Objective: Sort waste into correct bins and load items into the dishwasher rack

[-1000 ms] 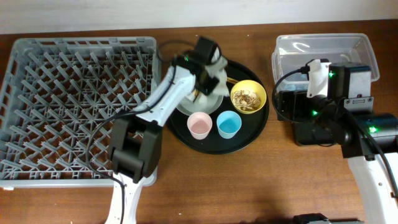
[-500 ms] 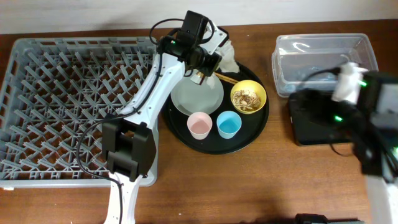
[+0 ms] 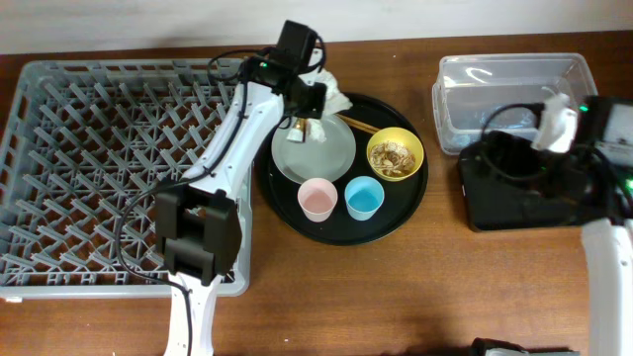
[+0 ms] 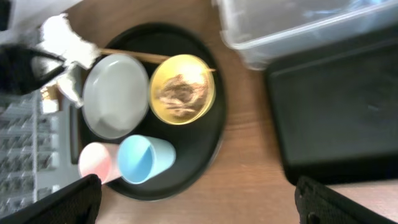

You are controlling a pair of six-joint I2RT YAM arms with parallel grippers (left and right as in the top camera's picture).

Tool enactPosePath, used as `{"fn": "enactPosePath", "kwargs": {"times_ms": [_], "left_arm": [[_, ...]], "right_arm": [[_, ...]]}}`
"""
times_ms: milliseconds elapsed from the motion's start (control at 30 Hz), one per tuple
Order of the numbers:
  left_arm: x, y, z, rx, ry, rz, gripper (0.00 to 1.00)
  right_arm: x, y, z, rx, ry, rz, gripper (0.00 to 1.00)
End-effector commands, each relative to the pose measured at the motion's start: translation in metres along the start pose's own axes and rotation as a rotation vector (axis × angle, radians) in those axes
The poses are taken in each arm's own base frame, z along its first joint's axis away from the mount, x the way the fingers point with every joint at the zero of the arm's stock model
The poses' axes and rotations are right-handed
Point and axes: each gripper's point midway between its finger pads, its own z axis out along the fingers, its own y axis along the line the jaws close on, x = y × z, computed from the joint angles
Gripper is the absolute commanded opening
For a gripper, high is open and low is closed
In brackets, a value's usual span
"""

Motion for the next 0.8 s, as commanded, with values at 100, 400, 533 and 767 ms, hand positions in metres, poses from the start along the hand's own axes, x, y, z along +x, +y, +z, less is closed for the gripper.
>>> {"fn": "enactPosePath", "kwargs": {"times_ms": [100, 400, 533, 767], "left_arm": [[0.038, 0.003, 0.048, 0.011, 0.109, -0.038, 0.01], [0.029, -0.003, 0.034, 0.067, 0.103, -0.04, 0.79], [-0.018, 0.011, -0.044, 0.084, -0.034, -0.072, 0.86], [-0.031, 0.135, -0.183, -0.049, -0.197, -0.235, 0.96]], "right_arm": [[-0.004, 0.053, 0.019, -0.12, -0.002, -0.149, 1.0], [-0.024, 0.066, 0.02, -0.141, -0.085, -0.131, 0.96], [-0.031, 0.082, 0.025, -0.111, -0.138, -0.151, 0.96], [-0.04, 0.169, 0.09, -0.077, -0.09, -0.305, 0.95]]}}
